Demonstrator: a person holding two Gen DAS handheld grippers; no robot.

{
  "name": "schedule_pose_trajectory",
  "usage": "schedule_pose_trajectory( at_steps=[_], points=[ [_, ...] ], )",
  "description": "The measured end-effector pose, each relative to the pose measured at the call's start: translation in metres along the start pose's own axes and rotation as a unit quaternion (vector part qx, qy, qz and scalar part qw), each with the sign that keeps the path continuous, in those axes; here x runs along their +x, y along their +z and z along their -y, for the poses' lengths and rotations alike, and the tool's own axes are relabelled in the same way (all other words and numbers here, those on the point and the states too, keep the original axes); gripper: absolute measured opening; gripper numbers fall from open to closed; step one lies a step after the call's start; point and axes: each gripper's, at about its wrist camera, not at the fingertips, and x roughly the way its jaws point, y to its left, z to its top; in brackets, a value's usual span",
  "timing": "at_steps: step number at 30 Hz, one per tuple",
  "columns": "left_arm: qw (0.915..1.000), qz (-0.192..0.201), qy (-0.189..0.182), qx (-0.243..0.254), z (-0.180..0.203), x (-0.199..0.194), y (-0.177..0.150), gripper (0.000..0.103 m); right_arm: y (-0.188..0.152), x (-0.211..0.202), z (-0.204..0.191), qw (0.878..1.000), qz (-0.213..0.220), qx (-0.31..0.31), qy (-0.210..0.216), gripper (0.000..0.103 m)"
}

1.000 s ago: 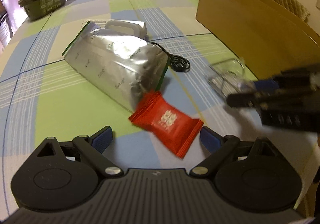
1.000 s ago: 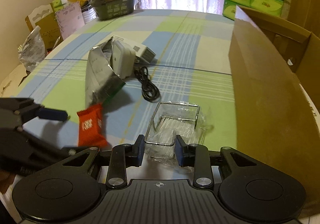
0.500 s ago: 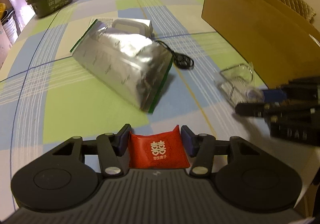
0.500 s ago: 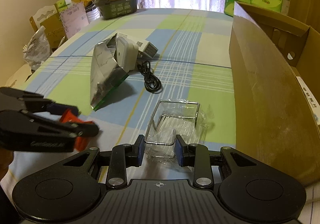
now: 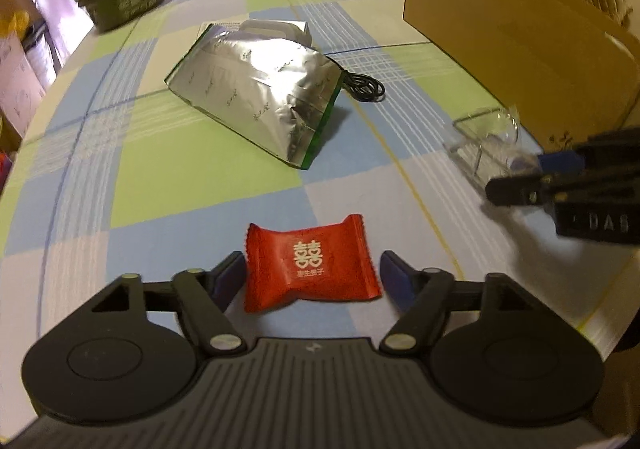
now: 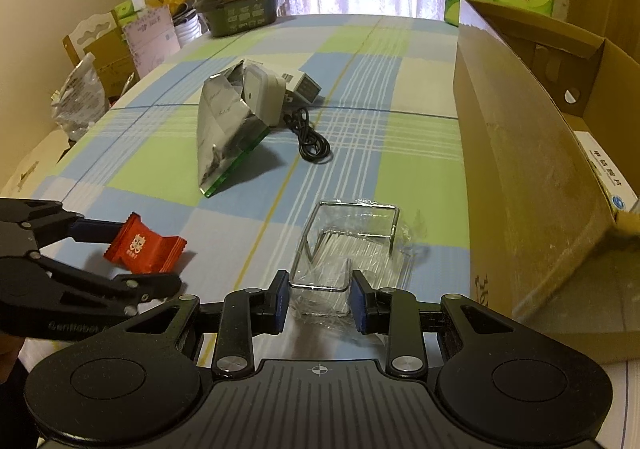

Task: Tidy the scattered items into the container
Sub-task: 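Grasp the red candy packet with the left tool while the right holds the wire rack, then carry both items over the cardboard box and open the left tool to drop the candy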

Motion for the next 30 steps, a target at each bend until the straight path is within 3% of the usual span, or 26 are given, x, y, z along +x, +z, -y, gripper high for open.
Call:
schedule_pose_trajectory(
  at_steps=[1,7,18,30],
  points=[
    [1.0,0.001,0.0,0.0,0.0,0.0,0.001,0.052,-0.001,-0.001,-0.001,1.0,0.0,0.0,0.002,0.034],
    [0.9999,-0.001,-0.011,0.013,0.01,-0.006,-0.001,0.04,-0.006,-0.008,-0.007,1.0,0.001,-0.004,0.009,0.033],
    [0.9997,-0.001,-0.024,-0.002,0.013,-0.025,-0.015,0.038,-0.011,-0.025,-0.022,1.0,0.007,-0.021,0.014,0.033],
    [0.9993,0.032,-0.018,0.002,0.014,-0.054,-0.001,0.038,-0.001,-0.054,-0.033,0.998,0.048,-0.038,0.005,0.033]
  ],
)
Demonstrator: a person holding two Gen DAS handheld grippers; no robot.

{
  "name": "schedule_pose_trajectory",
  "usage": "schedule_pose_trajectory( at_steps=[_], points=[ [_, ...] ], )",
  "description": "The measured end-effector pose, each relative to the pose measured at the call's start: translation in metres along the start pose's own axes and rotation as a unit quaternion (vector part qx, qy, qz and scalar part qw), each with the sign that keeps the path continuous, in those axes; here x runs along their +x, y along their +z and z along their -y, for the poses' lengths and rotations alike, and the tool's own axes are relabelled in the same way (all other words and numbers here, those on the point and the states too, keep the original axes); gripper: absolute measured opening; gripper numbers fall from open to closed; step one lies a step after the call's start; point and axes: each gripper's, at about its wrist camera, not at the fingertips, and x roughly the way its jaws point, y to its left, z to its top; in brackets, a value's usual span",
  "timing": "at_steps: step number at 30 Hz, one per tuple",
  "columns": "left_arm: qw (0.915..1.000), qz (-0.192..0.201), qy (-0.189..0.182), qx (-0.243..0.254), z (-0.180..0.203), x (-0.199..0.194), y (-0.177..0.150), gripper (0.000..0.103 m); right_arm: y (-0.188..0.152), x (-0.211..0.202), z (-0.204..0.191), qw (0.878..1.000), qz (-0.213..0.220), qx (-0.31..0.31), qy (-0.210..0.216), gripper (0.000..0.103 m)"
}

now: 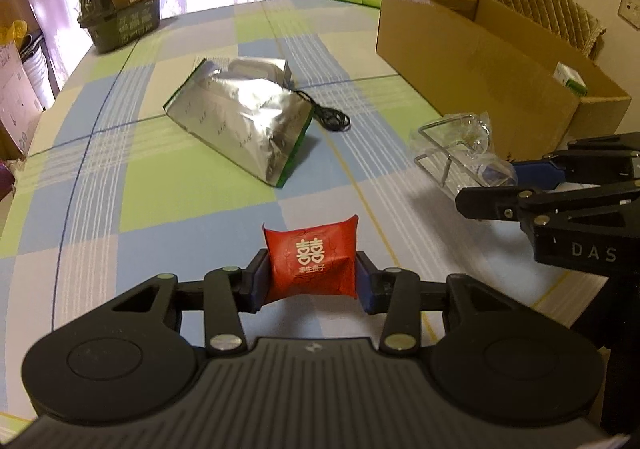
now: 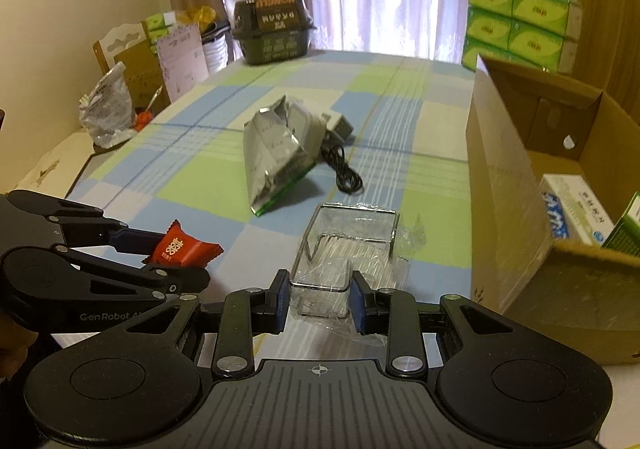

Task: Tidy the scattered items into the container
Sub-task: 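Carry both items over the cardboard box and open the left tool to drop the candy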

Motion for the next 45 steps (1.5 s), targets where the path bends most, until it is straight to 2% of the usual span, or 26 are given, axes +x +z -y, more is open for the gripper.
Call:
schedule_pose_trajectory(
  at_steps=[14,24,32,45],
  points=[
    [0.9991,0.033,-0.011,0.022,0.019,-0.027,0.02,0.038,0.019,-0.045,0.008,0.998,0.057,-0.003,-0.025,0.033],
    [0.9948,0.07,-0.035,0.066,0.058,-0.038,0.06,0.038,0.047,-0.084,0.053,0.991,0.11,0.0,-0.076,0.033],
    [0.9895,0.09,-0.059,0.096,0.096,-0.038,0.092,0.038,0.051,-0.102,0.096,0.986,0.121,0.01,-0.111,0.033],
    [0.9825,0.098,-0.093,0.128,0.142,-0.029,0.12,0.038,0.044,-0.119,0.148,0.981,0.125,0.041,-0.142,0.033]
  ],
)
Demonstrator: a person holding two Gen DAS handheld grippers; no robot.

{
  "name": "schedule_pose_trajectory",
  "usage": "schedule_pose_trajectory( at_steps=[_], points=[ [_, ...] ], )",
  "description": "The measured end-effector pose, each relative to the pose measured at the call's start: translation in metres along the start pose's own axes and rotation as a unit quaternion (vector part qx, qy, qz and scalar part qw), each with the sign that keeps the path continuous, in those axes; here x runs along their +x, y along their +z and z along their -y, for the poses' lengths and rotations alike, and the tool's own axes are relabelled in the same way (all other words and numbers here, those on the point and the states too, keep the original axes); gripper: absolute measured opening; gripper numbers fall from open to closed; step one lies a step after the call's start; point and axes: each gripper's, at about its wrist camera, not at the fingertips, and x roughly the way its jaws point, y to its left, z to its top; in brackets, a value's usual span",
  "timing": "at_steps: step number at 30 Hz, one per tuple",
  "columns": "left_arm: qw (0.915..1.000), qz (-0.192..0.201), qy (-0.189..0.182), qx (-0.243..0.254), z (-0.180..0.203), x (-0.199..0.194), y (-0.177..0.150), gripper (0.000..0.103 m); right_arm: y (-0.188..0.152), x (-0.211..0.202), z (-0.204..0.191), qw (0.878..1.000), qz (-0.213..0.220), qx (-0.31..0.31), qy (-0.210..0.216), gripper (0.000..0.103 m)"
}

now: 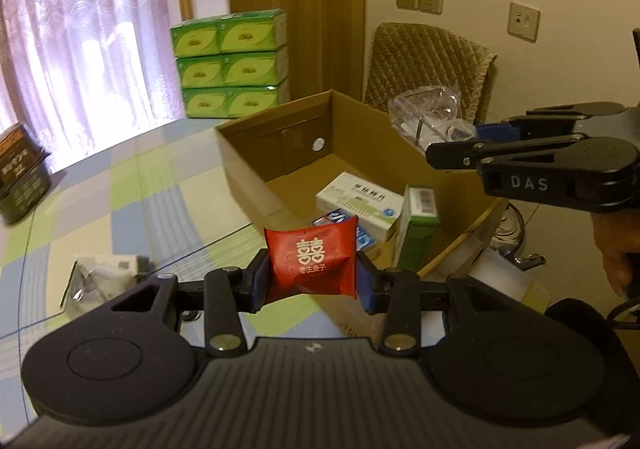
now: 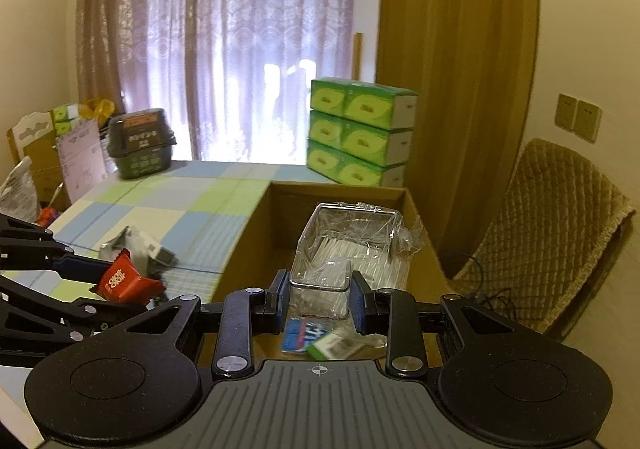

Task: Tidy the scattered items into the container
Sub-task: 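Carry both items over the cardboard box and open the left tool to drop the candy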

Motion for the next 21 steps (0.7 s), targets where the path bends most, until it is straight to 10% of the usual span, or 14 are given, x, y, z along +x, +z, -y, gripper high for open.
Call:
schedule_pose_trajectory(
  at_steps=[21],
  points=[
    [0.9989,-0.007,-0.036,0.029,0.036,0.042,0.022,0.038,-0.009,0.007,0.034,1.0,-0.015,0.015,-0.011,0.033]
  ],
)
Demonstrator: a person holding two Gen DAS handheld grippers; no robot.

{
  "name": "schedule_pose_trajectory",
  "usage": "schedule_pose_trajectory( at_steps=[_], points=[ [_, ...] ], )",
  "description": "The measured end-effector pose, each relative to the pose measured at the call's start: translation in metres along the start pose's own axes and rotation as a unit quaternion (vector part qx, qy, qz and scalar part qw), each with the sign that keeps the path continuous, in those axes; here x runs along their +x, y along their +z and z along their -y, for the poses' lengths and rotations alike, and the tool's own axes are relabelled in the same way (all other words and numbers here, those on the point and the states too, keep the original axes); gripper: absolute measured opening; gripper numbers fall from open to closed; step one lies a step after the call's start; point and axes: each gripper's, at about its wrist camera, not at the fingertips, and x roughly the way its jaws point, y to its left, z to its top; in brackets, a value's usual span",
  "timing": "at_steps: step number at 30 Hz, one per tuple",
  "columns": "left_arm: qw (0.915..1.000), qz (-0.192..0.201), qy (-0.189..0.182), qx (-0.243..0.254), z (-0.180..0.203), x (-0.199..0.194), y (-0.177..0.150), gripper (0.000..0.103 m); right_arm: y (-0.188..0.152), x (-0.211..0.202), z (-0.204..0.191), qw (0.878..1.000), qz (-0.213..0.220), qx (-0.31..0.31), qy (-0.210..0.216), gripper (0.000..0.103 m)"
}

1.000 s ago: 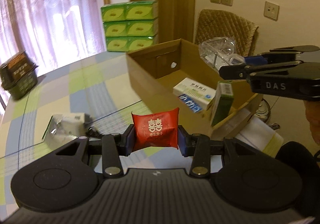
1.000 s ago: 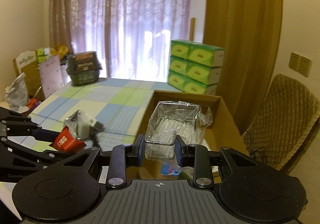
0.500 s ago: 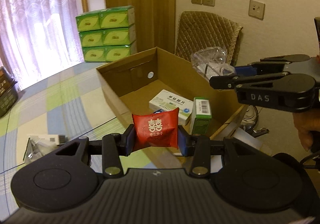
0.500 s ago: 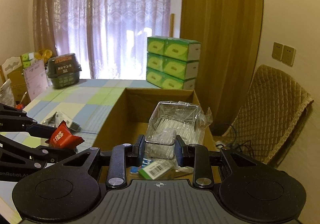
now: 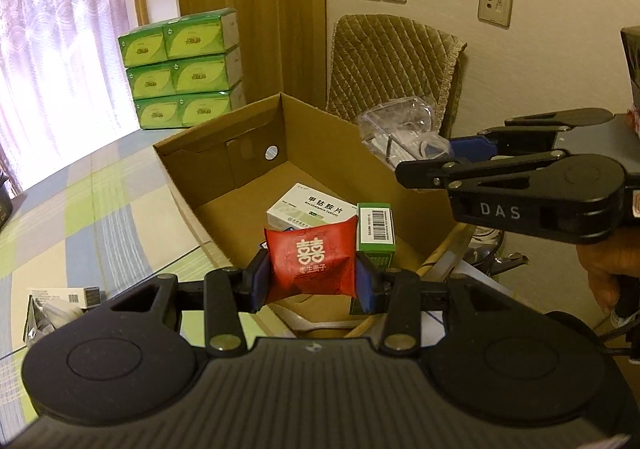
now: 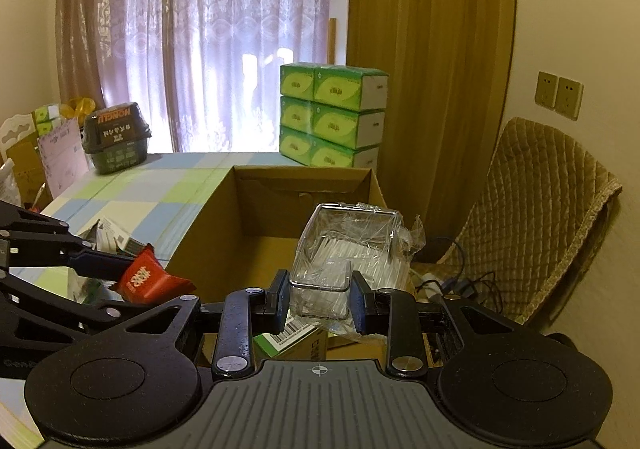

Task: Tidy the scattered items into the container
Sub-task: 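Carry both items over the cardboard box and open the left tool to drop the candy, then lower the clear wire rack into the cardboard box and open the right tool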

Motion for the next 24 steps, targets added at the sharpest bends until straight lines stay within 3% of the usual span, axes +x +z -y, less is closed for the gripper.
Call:
schedule_pose_trajectory(
  at_steps=[5,7,24],
  points=[
    [1.0,-0.005,0.001,0.005,0.005,0.011,0.002,0.043,0.0,0.005,0.001,1.0,-0.002,0.001,0.001,0.033],
    [0.9998,-0.008,0.009,0.014,0.008,0.015,0.001,0.06,0.0,0.006,0.002,1.0,-0.004,0.0,0.001,0.033],
    [0.9994,-0.013,0.019,-0.024,-0.009,-0.002,-0.025,0.062,-0.004,0.008,-0.006,1.0,-0.022,-0.005,0.002,0.033]
  ],
)
